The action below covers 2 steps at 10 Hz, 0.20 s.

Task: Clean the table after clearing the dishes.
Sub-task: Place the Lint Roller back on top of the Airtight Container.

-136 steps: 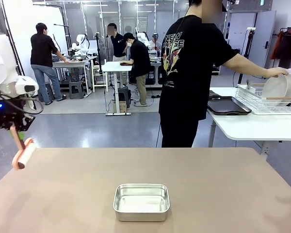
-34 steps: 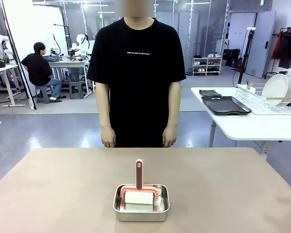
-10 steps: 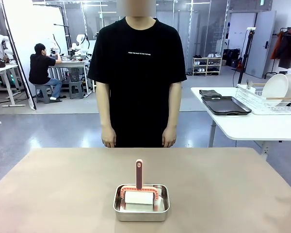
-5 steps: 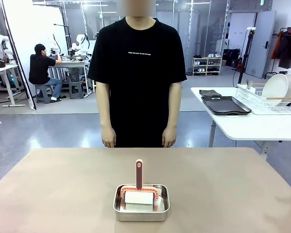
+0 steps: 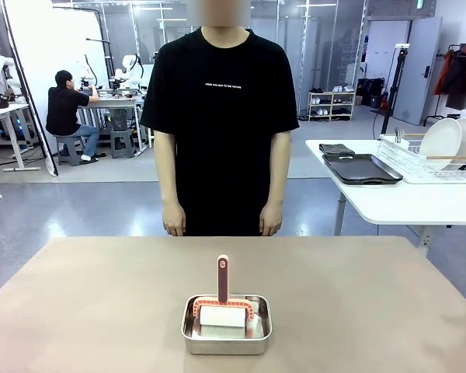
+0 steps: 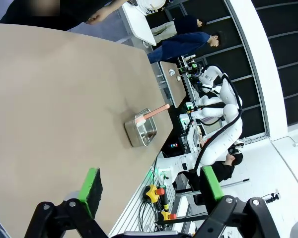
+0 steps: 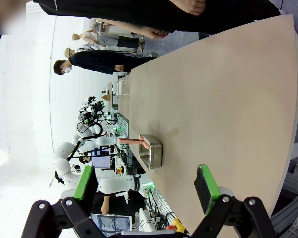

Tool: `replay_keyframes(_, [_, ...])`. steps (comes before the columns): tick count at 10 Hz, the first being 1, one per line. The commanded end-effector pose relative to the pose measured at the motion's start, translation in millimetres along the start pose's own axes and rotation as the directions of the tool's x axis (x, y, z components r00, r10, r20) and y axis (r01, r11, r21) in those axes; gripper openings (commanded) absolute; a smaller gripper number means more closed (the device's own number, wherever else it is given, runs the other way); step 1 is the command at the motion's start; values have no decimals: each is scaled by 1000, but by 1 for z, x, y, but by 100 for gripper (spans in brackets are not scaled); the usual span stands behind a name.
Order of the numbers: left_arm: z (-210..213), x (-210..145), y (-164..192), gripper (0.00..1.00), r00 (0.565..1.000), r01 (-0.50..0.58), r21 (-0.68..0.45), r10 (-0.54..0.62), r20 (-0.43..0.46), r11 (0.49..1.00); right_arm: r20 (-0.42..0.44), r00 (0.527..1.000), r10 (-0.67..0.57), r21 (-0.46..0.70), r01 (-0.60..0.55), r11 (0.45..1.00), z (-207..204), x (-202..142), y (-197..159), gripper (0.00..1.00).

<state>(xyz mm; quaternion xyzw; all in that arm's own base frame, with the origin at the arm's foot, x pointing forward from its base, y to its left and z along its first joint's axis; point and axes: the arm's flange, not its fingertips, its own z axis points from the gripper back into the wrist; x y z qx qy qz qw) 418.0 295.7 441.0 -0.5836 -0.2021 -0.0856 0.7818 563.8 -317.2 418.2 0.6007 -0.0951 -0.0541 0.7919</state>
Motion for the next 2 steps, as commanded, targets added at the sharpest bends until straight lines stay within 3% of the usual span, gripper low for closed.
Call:
replay_keyframes(1, [2,-3,-1,100,1000,-4,8,4,-6,1000,0,1000,2,2,-2,1000,-1,-1,3,100])
replay_keyframes(2, [2,-3,-1,100,1000,-4,8,4,-6,1000,0,1000,2,2,-2,1000,-1,-1,3,100])
